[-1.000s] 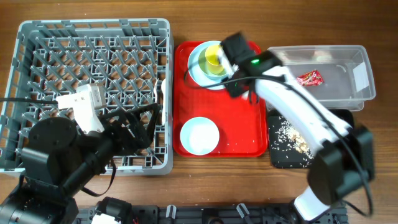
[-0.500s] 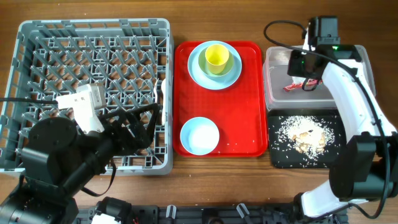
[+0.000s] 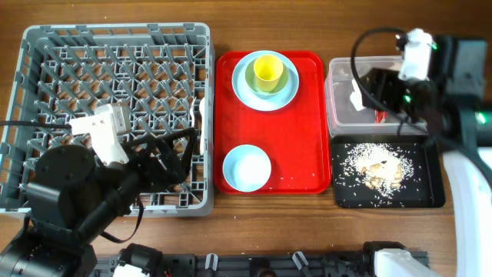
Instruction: Sort waste into correct bins and load items into the dishwasher rack
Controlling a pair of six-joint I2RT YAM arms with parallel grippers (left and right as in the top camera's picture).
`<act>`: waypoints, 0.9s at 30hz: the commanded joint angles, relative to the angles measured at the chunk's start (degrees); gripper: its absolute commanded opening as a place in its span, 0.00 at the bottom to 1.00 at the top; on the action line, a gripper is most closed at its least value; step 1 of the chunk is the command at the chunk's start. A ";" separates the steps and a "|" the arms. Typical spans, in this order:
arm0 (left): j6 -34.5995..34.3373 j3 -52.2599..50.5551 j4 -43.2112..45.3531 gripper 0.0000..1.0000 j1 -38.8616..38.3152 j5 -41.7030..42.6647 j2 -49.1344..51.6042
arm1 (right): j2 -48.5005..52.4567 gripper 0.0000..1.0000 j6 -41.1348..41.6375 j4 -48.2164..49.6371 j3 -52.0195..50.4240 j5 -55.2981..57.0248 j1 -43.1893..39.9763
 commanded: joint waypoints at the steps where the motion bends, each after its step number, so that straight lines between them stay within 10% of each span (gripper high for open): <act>1: 0.26 0.07 0.15 1.00 0.31 -0.57 -0.11 | -8.02 0.71 0.96 -1.16 0.83 -1.46 0.07; 7: 0.26 0.07 0.15 1.00 0.31 -0.57 -0.11 | -26.86 0.70 3.63 -5.09 0.83 1.01 0.07; 12: 0.26 0.07 0.15 1.00 0.31 -0.55 -0.11 | -40.63 0.98 5.73 -3.32 0.83 10.49 0.07; 27: 0.26 0.07 0.15 1.00 0.31 -0.57 -0.11 | -42.77 1.00 6.69 -17.03 0.83 9.81 0.07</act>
